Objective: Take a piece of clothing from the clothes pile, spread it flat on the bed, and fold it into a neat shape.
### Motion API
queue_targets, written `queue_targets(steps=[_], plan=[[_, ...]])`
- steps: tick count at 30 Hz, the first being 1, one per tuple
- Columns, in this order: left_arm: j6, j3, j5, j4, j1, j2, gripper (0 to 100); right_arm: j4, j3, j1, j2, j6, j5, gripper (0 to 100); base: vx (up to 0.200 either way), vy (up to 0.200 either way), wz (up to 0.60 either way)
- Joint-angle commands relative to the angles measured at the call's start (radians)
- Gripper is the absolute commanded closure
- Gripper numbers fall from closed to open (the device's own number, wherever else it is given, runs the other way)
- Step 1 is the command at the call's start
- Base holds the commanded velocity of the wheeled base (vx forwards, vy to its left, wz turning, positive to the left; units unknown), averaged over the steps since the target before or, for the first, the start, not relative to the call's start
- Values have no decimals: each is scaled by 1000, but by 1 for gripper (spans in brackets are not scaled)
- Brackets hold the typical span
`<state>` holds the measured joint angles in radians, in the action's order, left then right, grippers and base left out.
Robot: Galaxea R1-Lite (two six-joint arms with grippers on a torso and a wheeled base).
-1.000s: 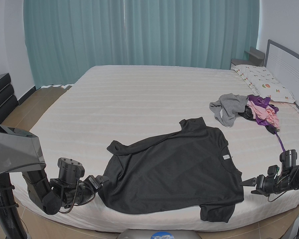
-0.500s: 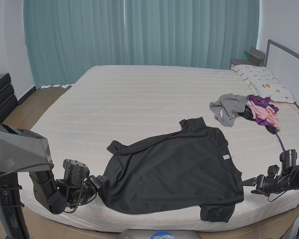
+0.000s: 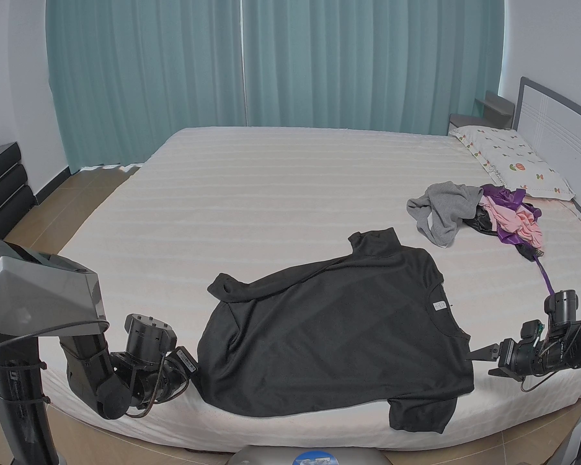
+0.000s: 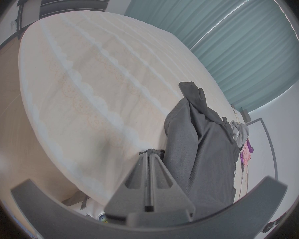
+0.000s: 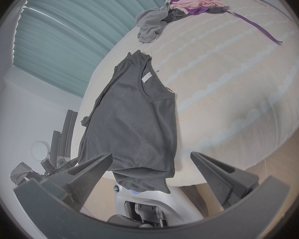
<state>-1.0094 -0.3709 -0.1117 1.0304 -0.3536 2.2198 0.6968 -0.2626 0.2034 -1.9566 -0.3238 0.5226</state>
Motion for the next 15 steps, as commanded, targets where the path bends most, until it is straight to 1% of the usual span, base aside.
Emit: queue_targets(steps=[1, 2, 5, 8, 9, 10, 15], plan=[[9, 10, 0, -3, 1, -11, 100, 1, -1, 2, 1, 0, 1, 0, 0, 0, 0], [37, 27, 0, -7, 1, -43, 100, 1, -1, 2, 1, 0, 1, 0, 0, 0, 0], [77, 64, 0, -13, -1, -94, 100, 1, -3, 2, 1, 0, 1, 0, 0, 0, 0], [124, 81, 0, -58, -1, -137, 100, 1, -4, 4, 1, 0, 1, 0, 0, 0, 0], [126, 81, -2, -61, 1, -138, 100, 1, -4, 4, 1, 0, 1, 0, 0, 0, 0], [153, 82, 0, -112, 5, -167, 100, 1, -4, 4, 1, 0, 1, 0, 0, 0, 0], [225, 87, 0, -251, 5, -269, 100, 1, -3, 4, 1, 0, -1, 0, 0, 0, 0]])
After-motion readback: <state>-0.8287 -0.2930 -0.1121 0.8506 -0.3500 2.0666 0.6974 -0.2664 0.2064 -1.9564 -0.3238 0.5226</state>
